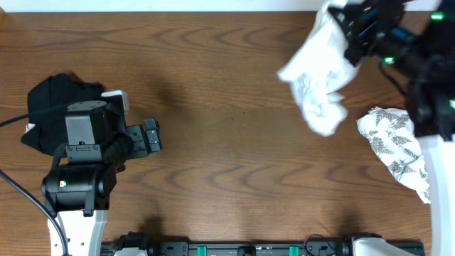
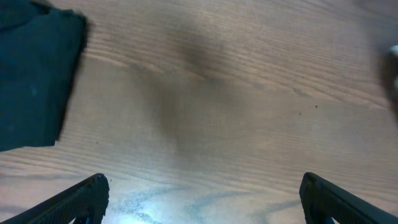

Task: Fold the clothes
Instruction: 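Lift the white T-shirt with the right gripper and shake it out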

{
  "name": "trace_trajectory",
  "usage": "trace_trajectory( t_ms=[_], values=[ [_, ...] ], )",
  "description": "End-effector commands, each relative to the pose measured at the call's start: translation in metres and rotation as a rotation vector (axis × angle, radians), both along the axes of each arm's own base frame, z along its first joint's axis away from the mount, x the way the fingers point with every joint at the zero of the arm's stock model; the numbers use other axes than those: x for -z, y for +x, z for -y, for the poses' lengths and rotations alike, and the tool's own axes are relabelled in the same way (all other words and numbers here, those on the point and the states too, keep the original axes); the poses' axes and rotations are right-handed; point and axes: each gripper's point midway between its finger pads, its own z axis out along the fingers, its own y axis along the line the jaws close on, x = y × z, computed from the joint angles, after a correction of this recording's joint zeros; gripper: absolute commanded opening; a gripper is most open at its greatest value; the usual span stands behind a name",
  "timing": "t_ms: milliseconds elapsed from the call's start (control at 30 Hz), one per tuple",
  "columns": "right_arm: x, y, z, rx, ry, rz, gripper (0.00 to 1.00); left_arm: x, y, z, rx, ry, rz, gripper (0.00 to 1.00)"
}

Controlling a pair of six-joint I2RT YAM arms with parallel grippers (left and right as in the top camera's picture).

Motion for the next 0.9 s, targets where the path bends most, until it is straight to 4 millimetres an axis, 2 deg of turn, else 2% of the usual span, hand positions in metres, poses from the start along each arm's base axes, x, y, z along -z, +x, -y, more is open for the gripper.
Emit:
trace_trajectory(
  t_ms=[0, 67, 200, 300, 500, 867],
  values=[
    [-0.066, -0.045, -0.011, -0.077, 0.067, 0.128, 0.01, -0.007, 0.003, 0.001, 0.011, 0.006, 0.02, 0.98],
    [-0.083, -0.053, -0.01, -0.078, 0.068, 0.172, 0.01, -0.009, 0.004, 0.008, 0.037, -0.023, 0.03, 0.98],
    [-0.096, -0.056, -0.006, -0.051, 0.075, 0.2, 0.01, -0.02, 0.009, 0.03, 0.127, -0.121, 0.079, 0.98],
    [-0.094, -0.052, -0.003, -0.026, 0.079, 0.186, 0.01, -0.026, 0.013, 0.035, 0.151, -0.143, 0.107, 0.98],
    [-0.085, -0.045, -0.003, -0.021, 0.077, 0.152, 0.01, -0.025, 0.012, 0.035, 0.15, -0.143, 0.103, 0.98],
    [-0.085, -0.041, 0.001, 0.009, 0.077, 0.155, 0.01, -0.025, 0.012, 0.035, 0.15, -0.143, 0.103, 0.98]
  ],
)
